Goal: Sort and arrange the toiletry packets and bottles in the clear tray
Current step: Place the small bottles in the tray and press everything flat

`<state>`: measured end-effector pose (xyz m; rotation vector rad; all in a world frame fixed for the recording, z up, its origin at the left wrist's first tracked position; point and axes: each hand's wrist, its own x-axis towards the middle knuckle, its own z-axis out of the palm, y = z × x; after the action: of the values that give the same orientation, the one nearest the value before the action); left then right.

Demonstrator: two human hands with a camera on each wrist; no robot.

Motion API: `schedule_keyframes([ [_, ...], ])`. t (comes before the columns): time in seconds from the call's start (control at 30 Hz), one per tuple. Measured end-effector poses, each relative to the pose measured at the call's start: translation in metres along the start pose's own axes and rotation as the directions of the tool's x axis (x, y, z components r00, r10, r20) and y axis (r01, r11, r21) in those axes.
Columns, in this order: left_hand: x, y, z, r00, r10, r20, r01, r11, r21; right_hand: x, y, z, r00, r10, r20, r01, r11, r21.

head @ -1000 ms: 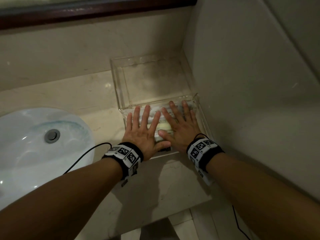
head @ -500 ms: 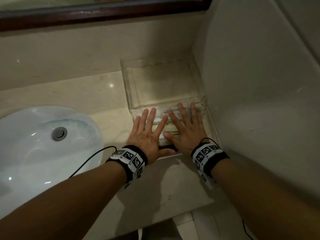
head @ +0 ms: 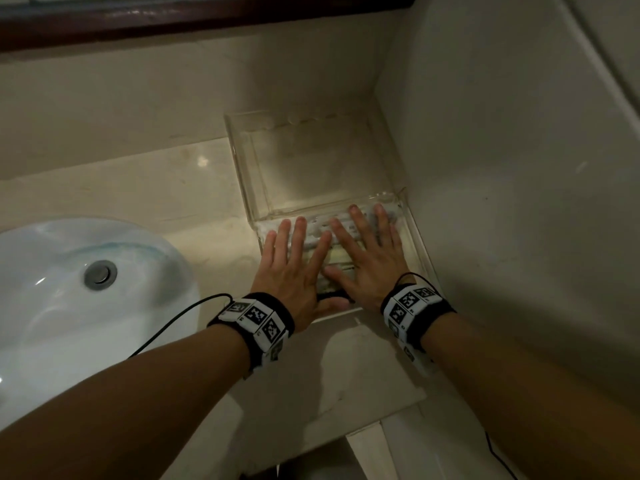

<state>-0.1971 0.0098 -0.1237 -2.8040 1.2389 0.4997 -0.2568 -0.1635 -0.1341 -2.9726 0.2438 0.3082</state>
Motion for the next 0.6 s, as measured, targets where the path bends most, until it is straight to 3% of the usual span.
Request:
schedule_keyframes([
  [0.13, -0.001, -0.001, -0.003, 1.0, -0.003, 0.004, 0.003, 0.999, -0.047, 0.001, 0.001, -0.004, 1.0, -0.009, 0.018, 0.009, 1.0, 0.0],
  [0.33, -0.002, -0.001, -0.007, 0.999, -0.01, -0.032, 0.008, 0.999, -0.039, -0.005, 0.005, -0.014, 0.997, 0.016, -0.074, -0.016, 1.0, 0.0],
  [0.6, 0.002, 0.006, 0.0, 0.998, -0.057, -0.022, 0.056, 0.998, -0.042, -0.009, 0.012, -0.001, 0.999, 0.021, 0.03, -0.022, 1.0, 0.01],
])
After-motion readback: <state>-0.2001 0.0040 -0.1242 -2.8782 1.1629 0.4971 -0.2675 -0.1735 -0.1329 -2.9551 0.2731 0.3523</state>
